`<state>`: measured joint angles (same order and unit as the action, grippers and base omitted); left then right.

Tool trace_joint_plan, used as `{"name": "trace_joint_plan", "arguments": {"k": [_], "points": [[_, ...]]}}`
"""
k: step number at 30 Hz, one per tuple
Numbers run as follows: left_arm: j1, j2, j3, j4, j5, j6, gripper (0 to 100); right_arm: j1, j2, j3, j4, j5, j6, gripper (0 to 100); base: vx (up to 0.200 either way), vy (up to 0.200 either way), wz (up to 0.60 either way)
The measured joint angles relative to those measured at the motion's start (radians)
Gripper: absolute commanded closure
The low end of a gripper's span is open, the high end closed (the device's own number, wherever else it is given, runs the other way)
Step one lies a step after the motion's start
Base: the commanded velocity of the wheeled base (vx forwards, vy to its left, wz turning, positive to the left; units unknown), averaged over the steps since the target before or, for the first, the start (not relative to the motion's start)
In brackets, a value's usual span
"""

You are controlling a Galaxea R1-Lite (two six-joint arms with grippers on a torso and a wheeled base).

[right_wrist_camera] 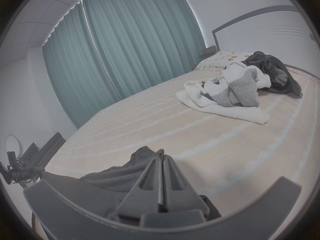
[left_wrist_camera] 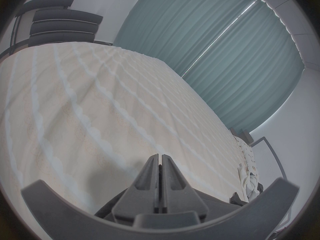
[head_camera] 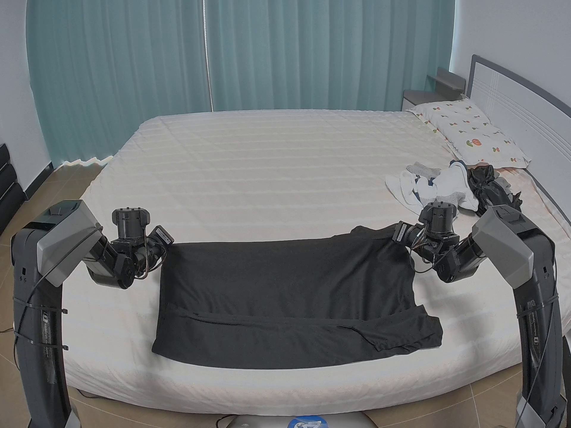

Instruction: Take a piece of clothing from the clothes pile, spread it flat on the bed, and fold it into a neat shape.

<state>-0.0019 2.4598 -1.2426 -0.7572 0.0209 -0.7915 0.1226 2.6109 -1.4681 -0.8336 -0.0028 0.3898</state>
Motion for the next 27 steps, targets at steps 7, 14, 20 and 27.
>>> {"name": "trace_joint_plan", "arguments": {"k": [7,14,20,27], "points": [[0.003,-0.003,0.000,-0.001,0.000,0.001,100,-0.008,-0.008,0.009,-0.023,0.000,0.033,100,0.000,0.000,0.00],[0.004,-0.002,-0.009,-0.002,-0.001,0.002,100,-0.010,-0.006,0.004,-0.027,-0.001,0.034,100,0.000,0.000,0.00],[0.007,0.001,-0.013,-0.002,0.000,0.001,100,-0.011,0.002,0.004,-0.067,-0.004,0.034,100,0.000,0.000,0.00],[0.016,-0.001,-0.002,-0.002,-0.001,0.003,100,-0.011,-0.014,0.036,-0.059,0.001,0.033,100,0.000,0.000,0.00]]}}
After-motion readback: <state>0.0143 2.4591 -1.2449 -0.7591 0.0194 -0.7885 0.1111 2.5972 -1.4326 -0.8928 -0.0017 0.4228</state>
